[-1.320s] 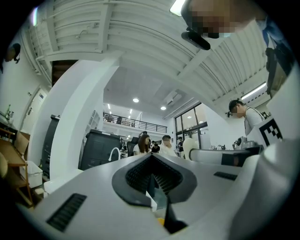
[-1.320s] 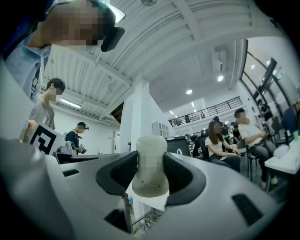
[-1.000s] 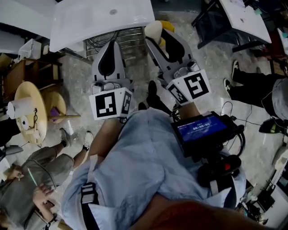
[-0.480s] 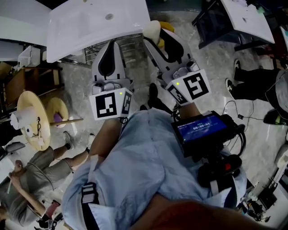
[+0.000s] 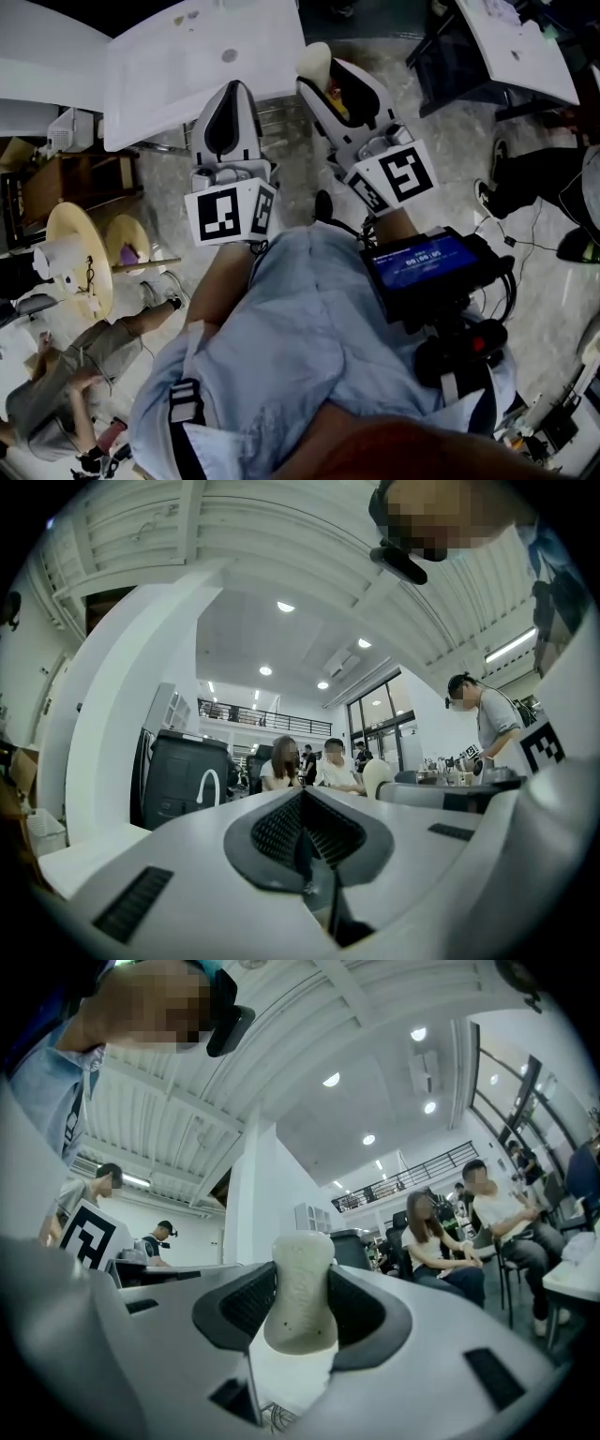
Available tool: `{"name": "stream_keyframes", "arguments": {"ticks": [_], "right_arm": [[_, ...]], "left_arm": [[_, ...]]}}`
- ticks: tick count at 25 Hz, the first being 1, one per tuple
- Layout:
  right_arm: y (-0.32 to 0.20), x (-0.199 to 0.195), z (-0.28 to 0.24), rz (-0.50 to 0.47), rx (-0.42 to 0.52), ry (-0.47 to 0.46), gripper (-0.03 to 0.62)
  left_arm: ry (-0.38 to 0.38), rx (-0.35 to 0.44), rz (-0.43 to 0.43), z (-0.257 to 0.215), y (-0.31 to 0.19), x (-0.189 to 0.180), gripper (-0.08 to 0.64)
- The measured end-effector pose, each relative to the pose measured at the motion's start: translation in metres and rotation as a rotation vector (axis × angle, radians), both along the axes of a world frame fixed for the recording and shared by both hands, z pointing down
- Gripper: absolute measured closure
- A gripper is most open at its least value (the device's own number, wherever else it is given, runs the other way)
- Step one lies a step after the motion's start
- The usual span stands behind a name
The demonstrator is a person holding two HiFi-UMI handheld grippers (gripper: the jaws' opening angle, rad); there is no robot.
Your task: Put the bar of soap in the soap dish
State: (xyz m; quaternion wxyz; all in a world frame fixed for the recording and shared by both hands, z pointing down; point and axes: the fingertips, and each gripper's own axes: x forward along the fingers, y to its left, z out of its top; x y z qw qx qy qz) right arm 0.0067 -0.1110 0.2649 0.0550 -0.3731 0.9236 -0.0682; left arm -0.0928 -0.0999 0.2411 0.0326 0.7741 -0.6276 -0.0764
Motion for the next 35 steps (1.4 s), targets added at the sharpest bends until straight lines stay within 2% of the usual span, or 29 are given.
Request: {"name": "stream_keyframes", "arguments": {"ticks": [5,15,35], "right_arm": [[0.006,-0.003,0.010,-0.028,-0.041,0.017,0.403],[0.011,-0.011,0.005,-0.094,0.016,0.030,0.403],[0.000,0.006,0.002,-0.017,0.027,0.028,0.403]], "left_arm": [[0.012,-0.037,-0.035,0.007,0.013,-0.006,0.552],[0.026,0.019,-0.106,0.006,0.026,-0.014,0.552],[0.009,0.036,-0.046,-0.001,0.006,-0.003,0.552]]}}
